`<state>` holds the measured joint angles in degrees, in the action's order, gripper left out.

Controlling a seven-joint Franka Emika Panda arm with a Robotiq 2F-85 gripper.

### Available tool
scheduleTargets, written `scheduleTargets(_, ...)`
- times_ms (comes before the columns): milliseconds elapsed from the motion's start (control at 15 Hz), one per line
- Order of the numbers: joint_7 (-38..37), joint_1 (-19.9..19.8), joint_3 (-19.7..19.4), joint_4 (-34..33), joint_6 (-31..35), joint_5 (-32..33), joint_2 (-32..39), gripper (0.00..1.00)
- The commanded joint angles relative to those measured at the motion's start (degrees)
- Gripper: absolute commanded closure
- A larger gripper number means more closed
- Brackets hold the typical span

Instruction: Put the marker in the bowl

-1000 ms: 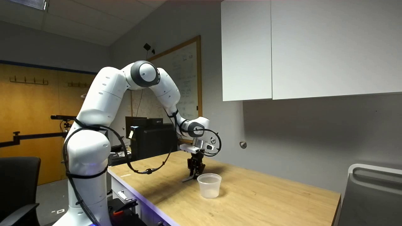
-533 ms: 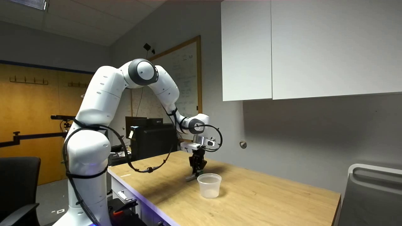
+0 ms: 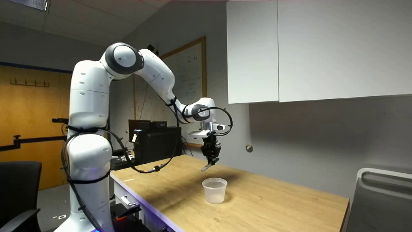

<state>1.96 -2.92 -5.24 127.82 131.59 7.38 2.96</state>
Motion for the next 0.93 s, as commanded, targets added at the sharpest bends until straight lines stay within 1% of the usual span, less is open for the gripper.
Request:
scheduleTargets(0, 4.3, -2.7, -1.6, 6.7, 4.9, 0.9, -8.9, 0.91)
scheduleTargets(200, 6.1, -4.9, -3.7, 9.4, 9.5, -1.2, -11.7, 0.91)
scheduleTargets(400, 8.4, -6.3, -5.9, 10.8, 13.2, -3.0, -11.7, 0.91)
scheduleTargets(600, 11.8, -6.6, -7.5, 11.8, 15.6, -6.6, -10.4, 0.91)
scheduleTargets(867, 14.6, -6.3, -7.9, 12.9, 17.6, -10.1, -8.3, 0.91)
